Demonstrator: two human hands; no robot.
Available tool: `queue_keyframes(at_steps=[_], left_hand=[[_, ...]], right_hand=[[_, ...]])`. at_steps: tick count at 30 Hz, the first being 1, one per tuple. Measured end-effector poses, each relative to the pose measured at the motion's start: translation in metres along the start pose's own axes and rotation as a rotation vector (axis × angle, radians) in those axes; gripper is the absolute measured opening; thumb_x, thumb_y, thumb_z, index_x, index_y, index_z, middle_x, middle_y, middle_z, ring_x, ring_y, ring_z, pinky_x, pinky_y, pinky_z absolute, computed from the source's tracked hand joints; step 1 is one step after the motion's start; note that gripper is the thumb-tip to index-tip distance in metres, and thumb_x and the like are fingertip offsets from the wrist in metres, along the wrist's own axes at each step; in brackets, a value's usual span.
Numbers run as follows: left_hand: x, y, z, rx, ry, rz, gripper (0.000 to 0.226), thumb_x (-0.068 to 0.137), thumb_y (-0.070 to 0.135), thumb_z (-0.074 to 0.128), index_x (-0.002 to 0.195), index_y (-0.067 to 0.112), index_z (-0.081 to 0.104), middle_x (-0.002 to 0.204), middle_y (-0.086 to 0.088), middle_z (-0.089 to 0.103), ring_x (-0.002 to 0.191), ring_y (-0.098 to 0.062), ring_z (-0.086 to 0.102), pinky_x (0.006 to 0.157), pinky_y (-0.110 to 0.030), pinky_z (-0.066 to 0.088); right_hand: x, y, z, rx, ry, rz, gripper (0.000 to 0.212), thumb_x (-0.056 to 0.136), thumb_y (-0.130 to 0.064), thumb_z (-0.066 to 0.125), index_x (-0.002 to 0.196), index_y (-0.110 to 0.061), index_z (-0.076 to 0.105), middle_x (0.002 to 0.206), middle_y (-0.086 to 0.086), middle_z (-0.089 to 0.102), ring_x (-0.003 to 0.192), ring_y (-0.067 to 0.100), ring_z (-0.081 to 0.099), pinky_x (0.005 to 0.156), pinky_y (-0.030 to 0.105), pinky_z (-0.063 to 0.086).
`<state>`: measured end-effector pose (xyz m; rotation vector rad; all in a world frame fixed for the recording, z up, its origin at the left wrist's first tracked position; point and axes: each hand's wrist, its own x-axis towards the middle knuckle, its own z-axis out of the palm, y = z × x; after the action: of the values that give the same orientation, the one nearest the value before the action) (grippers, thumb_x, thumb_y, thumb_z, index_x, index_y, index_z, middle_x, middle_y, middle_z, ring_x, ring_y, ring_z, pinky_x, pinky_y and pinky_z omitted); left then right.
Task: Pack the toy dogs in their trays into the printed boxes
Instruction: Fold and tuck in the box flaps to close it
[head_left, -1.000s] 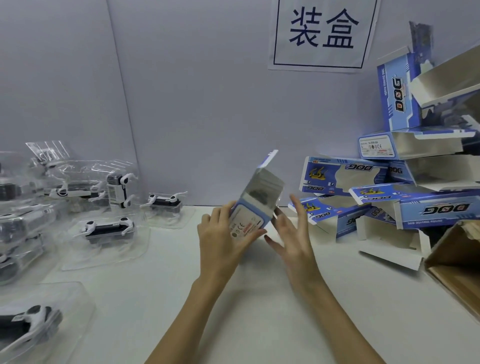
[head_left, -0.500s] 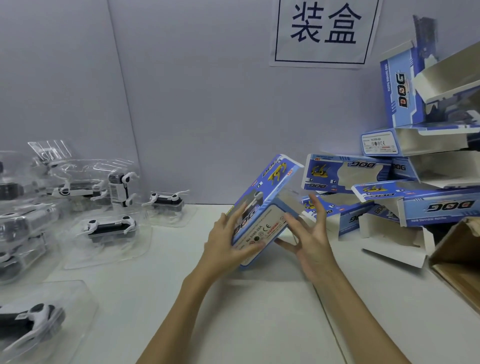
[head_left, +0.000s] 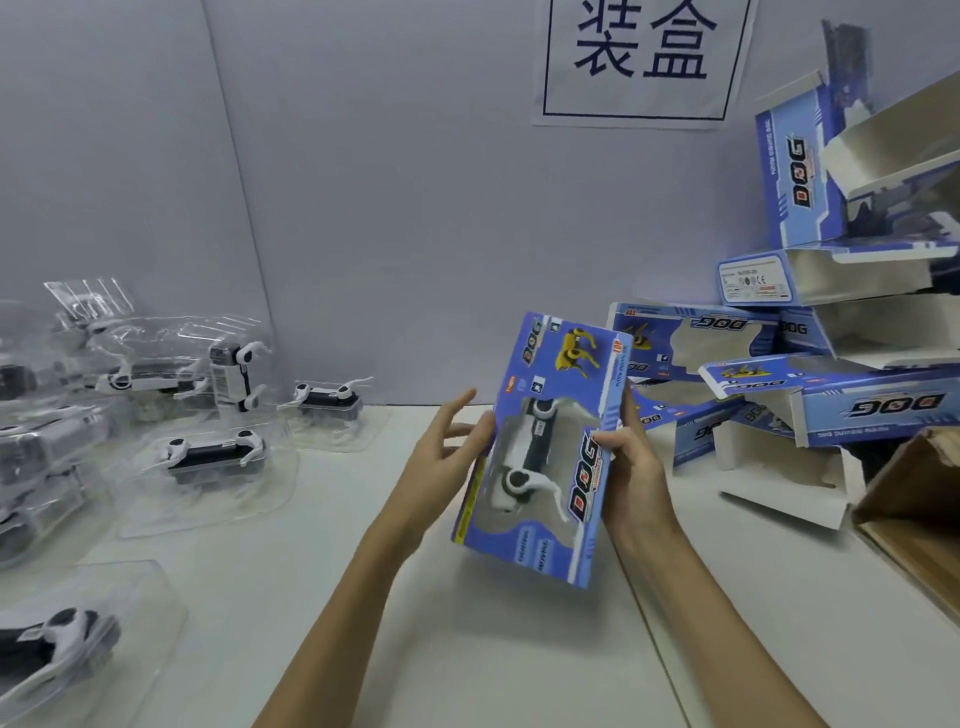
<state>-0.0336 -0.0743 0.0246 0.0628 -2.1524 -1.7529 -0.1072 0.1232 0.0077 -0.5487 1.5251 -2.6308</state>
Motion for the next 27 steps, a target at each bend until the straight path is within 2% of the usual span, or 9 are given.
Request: queue_keyframes(at_steps=[2,4,5,7,10,16,19,23,27], left_hand=[[-0.004,0.003,0.003,-0.198,-0.162,-0.006,0.060,0.093,0.060,0.063,0.148,0.056,0.039,0.132,0.004,0.069,0.117,-0.016,0.070,0.093,-0.039,0.059],[-0.006,0.004,0.007,-0.304,-0.202,0.073,0.062,0.098,0.043,0.066,0.149,0.057,0.032,0.138,0.007,0.067,0.123,-0.023,0.068,0.095,-0.042,0.060],[-0.006,0.004,0.008,-0.336,-0.201,0.121,0.066,0.100,0.035,0.066,0.150,0.057,0.030,0.141,0.008,0.064,0.126,-0.024,0.066,0.095,-0.042,0.060],[-0.008,0.005,0.007,-0.383,-0.206,0.186,0.071,0.100,0.026,0.066,0.149,0.061,0.030,0.147,0.009,0.059,0.129,-0.026,0.064,0.095,-0.042,0.060],[-0.010,0.009,0.002,-0.355,-0.206,0.215,0.071,0.096,0.029,0.070,0.146,0.062,0.034,0.145,0.008,0.061,0.127,-0.026,0.065,0.091,-0.038,0.061],[-0.010,0.011,0.004,-0.233,-0.071,0.228,0.046,0.084,0.049,0.075,0.122,0.057,0.050,0.123,0.009,0.072,0.110,-0.023,0.074,0.083,-0.034,0.063],[-0.009,0.009,0.005,-0.263,0.007,0.209,0.031,0.086,0.051,0.071,0.112,0.061,0.056,0.120,0.010,0.074,0.107,-0.020,0.075,0.079,-0.030,0.063],[-0.011,0.010,0.010,-0.298,0.032,0.215,0.029,0.089,0.048,0.071,0.114,0.055,0.059,0.120,0.007,0.075,0.106,-0.020,0.075,0.079,-0.032,0.063],[-0.013,0.012,0.012,-0.321,0.048,0.202,0.052,0.083,0.056,0.074,0.130,0.046,0.056,0.123,0.006,0.074,0.108,-0.021,0.074,0.082,-0.033,0.064]], right_hand=[[-0.006,0.002,0.008,-0.051,-0.075,-0.030,0.067,0.085,-0.019,0.058,0.144,-0.051,0.056,0.130,0.003,0.070,0.105,0.026,0.067,0.090,0.041,0.051],[-0.012,0.001,0.020,-0.123,-0.084,-0.087,0.052,0.096,-0.026,0.057,0.138,-0.056,0.057,0.130,0.013,0.068,0.119,0.032,0.068,0.104,0.048,0.052],[-0.014,0.000,0.026,-0.176,-0.072,-0.131,0.044,0.098,-0.034,0.059,0.133,-0.060,0.058,0.129,0.013,0.068,0.120,0.030,0.069,0.103,0.046,0.054],[-0.016,-0.003,0.035,-0.310,-0.066,-0.244,0.038,0.096,-0.043,0.063,0.130,-0.059,0.055,0.124,-0.005,0.071,0.117,0.015,0.070,0.094,0.027,0.057],[-0.018,-0.008,0.040,-0.417,-0.074,-0.327,0.036,0.096,-0.041,0.065,0.129,-0.044,0.051,0.119,-0.025,0.069,0.113,0.002,0.068,0.090,0.016,0.054],[-0.018,-0.014,0.041,-0.493,-0.128,-0.290,0.054,0.084,-0.062,0.074,0.131,-0.039,0.059,0.128,-0.013,0.071,0.121,0.012,0.067,0.104,0.042,0.055],[-0.021,-0.013,0.045,-0.489,-0.145,-0.332,0.048,0.089,-0.053,0.076,0.131,-0.038,0.057,0.129,-0.006,0.070,0.119,0.014,0.068,0.096,0.035,0.060],[-0.025,-0.008,0.048,-0.549,-0.068,-0.461,0.031,0.097,-0.037,0.070,0.127,-0.034,0.061,0.125,0.002,0.064,0.115,0.010,0.067,0.088,0.018,0.056],[-0.023,-0.013,0.045,-0.509,-0.093,-0.420,0.046,0.098,-0.048,0.061,0.135,-0.022,0.062,0.124,-0.008,0.069,0.116,0.011,0.068,0.088,0.028,0.058]])
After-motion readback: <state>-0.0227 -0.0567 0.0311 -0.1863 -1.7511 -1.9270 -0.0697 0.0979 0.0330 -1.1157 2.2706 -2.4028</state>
